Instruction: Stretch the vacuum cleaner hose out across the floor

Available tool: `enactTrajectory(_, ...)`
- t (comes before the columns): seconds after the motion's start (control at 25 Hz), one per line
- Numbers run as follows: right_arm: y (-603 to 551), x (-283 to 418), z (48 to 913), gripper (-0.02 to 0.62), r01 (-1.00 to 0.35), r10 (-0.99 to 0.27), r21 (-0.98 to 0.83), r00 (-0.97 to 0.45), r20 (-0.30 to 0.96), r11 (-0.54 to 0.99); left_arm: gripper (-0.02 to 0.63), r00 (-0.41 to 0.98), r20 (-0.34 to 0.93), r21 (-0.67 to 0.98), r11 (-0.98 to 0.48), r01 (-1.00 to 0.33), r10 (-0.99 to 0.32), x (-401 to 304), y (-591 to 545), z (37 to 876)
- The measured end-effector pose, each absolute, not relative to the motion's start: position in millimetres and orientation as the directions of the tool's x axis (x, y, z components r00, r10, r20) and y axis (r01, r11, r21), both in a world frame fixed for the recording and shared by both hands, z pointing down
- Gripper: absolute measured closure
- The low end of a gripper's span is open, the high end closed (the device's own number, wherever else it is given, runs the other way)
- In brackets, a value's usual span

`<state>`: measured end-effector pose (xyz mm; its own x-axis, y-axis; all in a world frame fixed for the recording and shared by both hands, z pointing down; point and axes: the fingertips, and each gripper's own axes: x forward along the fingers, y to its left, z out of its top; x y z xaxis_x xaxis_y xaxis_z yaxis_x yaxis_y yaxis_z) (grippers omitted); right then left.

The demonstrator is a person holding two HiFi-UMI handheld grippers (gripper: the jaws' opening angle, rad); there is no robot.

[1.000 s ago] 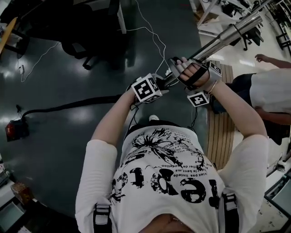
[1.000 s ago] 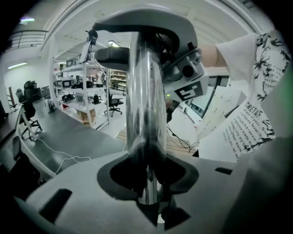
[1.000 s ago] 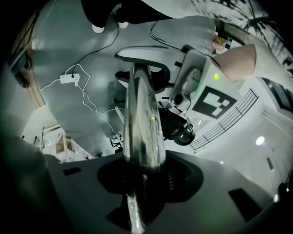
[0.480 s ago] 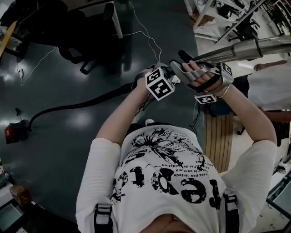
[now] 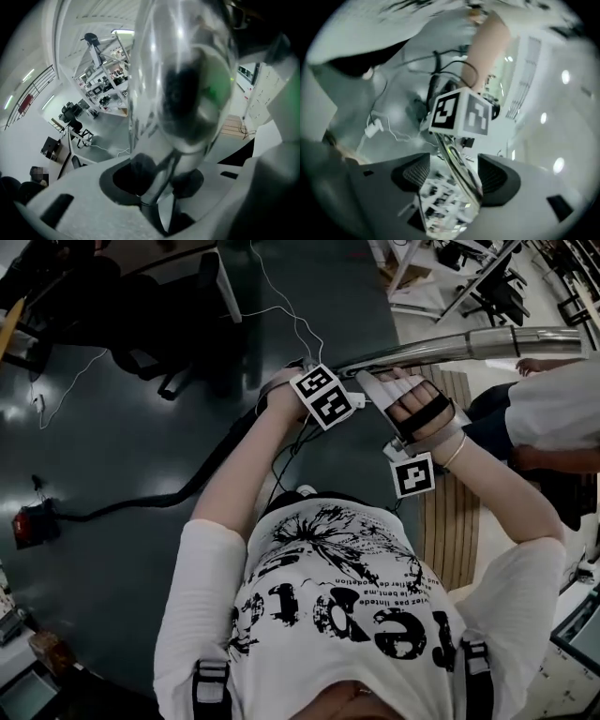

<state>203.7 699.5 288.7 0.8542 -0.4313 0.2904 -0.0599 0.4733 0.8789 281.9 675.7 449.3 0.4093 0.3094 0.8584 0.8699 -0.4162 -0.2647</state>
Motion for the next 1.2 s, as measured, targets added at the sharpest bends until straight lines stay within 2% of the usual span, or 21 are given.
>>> enactTrajectory(0.04, 698, 205, 288, 0.284, -0.189, -0.381, 0.903, 0.859, 0.343, 0.387, 0.465, 0.414, 0.860, -0.264, -0.435, 0.861, 0.298, 285, 671, 451)
enactTrajectory(0.08, 696, 208, 284, 0.284, -0.258, -0.343, 0.908, 0.864, 0.369, 0.329, 0.465, 0.419, 0.860, -0.264, -0.450, 0.853, 0.291, 287, 667, 452)
enactTrajectory(0.12, 691, 211, 277, 0.285, -0.272, -0.317, 0.910, 0.873, 0.370, 0.312, 0.465, 0.428, 0.858, -0.270, -0.459, 0.846, 0.284, 289, 663, 454)
enactTrajectory(0.28, 667, 219, 244, 0.285, -0.204, -0.247, 0.865, 0.906, 0.345, 0.458, 0.465, 0.446, 0.865, -0.317, -0.440, 0.840, 0.229, 291, 643, 464)
enactTrajectory(0.36, 665, 222, 255, 0.285, -0.334, -0.143, 0.819, 0.885, 0.442, 0.467, 0.465, 0.431, 0.881, -0.325, -0.414, 0.850, 0.193, 285, 638, 472)
enactTrajectory(0.44, 679, 227, 282, 0.285, -0.545, 0.018, 0.730, 0.806, 0.592, 0.412, 0.465, 0.441, 0.885, -0.361, -0.376, 0.854, 0.152, 279, 630, 476)
enactTrajectory(0.52, 697, 237, 304, 0.285, -0.670, 0.161, 0.639, 0.728, 0.667, 0.378, 0.465, 0.482, 0.869, -0.428, -0.323, 0.844, 0.109, 277, 619, 472)
enactTrajectory(0.68, 717, 219, 349, 0.288, -0.880, 0.290, 0.467, 0.471, 0.833, 0.087, 0.465, 0.550, 0.833, -0.521, -0.251, 0.816, 0.058, 268, 602, 456)
enactTrajectory(0.76, 726, 203, 367, 0.316, -0.920, 0.305, 0.390, 0.362, 0.881, -0.035, 0.465, 0.596, 0.803, -0.583, -0.195, 0.789, 0.015, 268, 594, 459)
enactTrajectory(0.84, 735, 184, 384, 0.432, -0.940, 0.311, 0.323, 0.277, 0.909, -0.106, 0.465, 0.644, 0.765, -0.636, -0.154, 0.756, 0.001, 267, 595, 458)
enactTrajectory(0.96, 746, 156, 407, 0.509, -0.953, 0.310, 0.256, 0.197, 0.930, -0.161, 0.465, 0.672, 0.740, -0.667, -0.111, 0.736, 0.006, 258, 607, 463)
enactTrajectory(1.08, 764, 141, 418, 0.511, -0.950, 0.338, 0.277, 0.215, 0.916, -0.147, 0.465, 0.667, 0.744, -0.660, -0.101, 0.744, 0.052, 243, 628, 477)
enactTrajectory(1.2, 795, 139, 424, 0.514, -0.938, 0.407, 0.340, 0.286, 0.868, -0.065, 0.465, 0.666, 0.733, -0.660, -0.091, 0.745, 0.140, 229, 658, 491)
